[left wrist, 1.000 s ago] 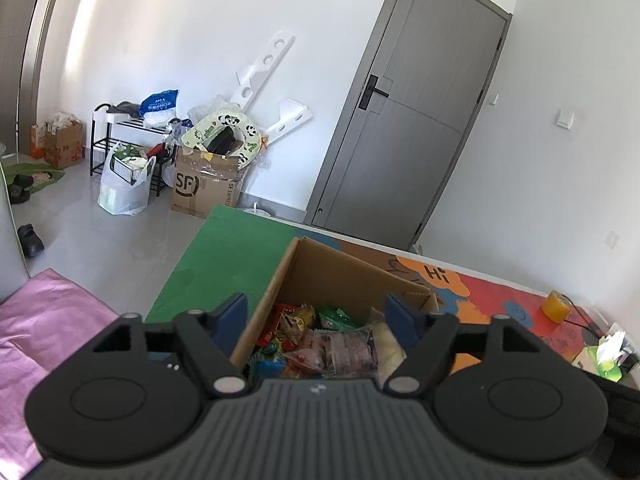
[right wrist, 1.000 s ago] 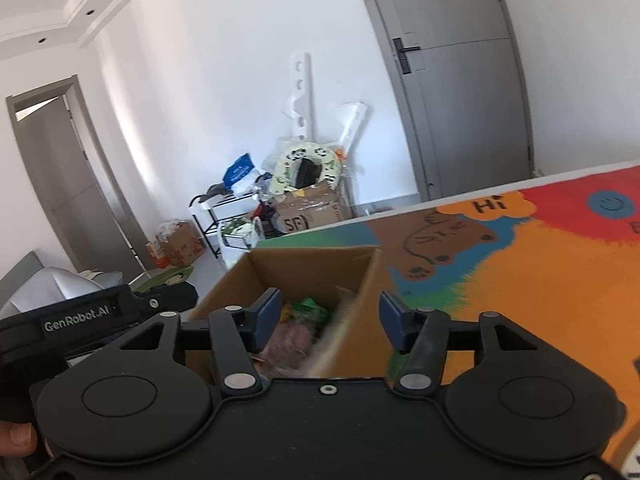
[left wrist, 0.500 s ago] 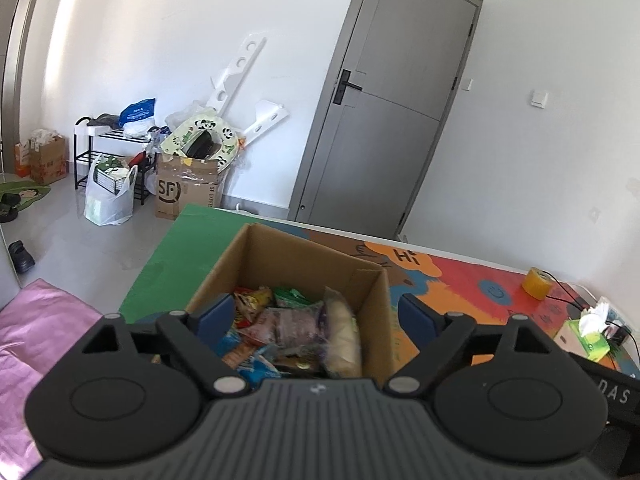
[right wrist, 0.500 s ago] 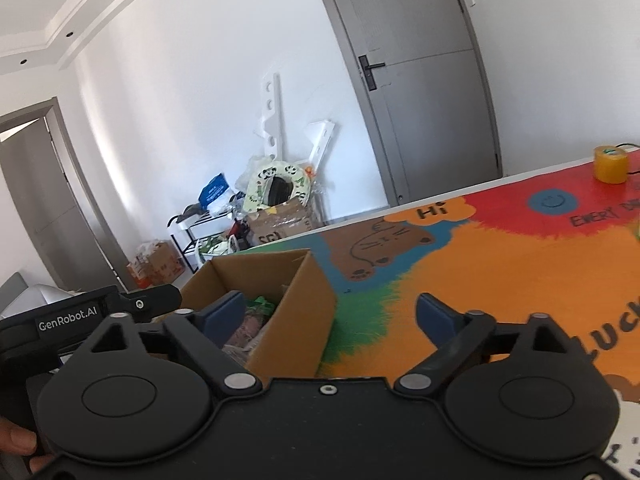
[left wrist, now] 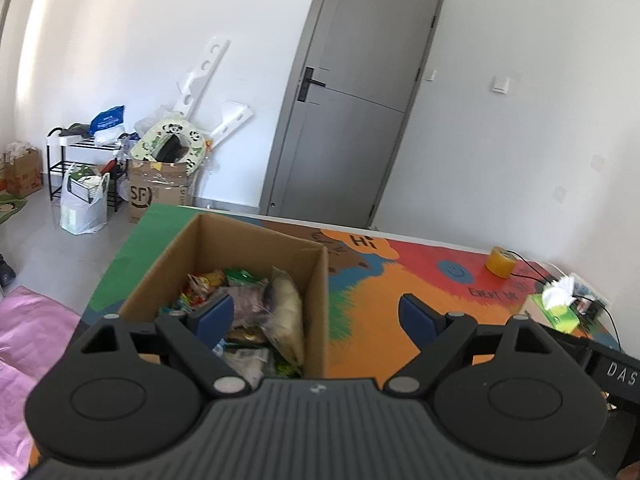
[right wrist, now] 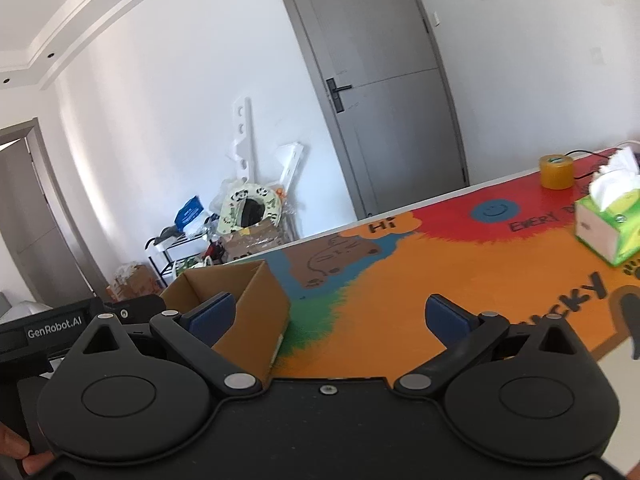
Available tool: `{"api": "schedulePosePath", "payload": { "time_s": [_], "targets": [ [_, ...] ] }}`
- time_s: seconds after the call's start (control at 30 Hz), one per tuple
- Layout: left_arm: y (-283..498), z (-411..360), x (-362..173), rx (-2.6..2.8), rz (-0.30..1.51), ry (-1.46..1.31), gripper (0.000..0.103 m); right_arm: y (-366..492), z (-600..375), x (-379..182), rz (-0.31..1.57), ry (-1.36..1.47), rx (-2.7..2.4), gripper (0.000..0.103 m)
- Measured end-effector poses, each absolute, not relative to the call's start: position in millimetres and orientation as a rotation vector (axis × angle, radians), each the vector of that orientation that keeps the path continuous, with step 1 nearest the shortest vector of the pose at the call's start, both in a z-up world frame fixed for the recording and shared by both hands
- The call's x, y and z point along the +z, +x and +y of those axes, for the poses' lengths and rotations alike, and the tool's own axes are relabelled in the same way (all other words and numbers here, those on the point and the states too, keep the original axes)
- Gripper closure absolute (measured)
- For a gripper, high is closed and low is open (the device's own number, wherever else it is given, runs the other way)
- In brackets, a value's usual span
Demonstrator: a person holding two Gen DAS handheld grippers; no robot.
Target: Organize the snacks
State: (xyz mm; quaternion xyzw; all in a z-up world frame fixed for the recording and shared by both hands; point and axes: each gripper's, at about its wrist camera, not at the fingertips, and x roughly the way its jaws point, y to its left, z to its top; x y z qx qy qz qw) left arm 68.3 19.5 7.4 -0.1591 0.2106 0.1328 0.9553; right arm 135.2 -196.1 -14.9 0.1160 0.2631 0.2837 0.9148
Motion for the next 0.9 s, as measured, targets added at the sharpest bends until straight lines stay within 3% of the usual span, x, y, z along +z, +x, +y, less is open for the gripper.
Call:
{"api": "schedulePosePath", "payload": {
  "time_s": [0.9],
  "targets": [
    [29,-30,21,0.132,0.462,-0.203,0.008,84,-270,-4,0.547,0.229,0.513,0.000]
  ]
}}
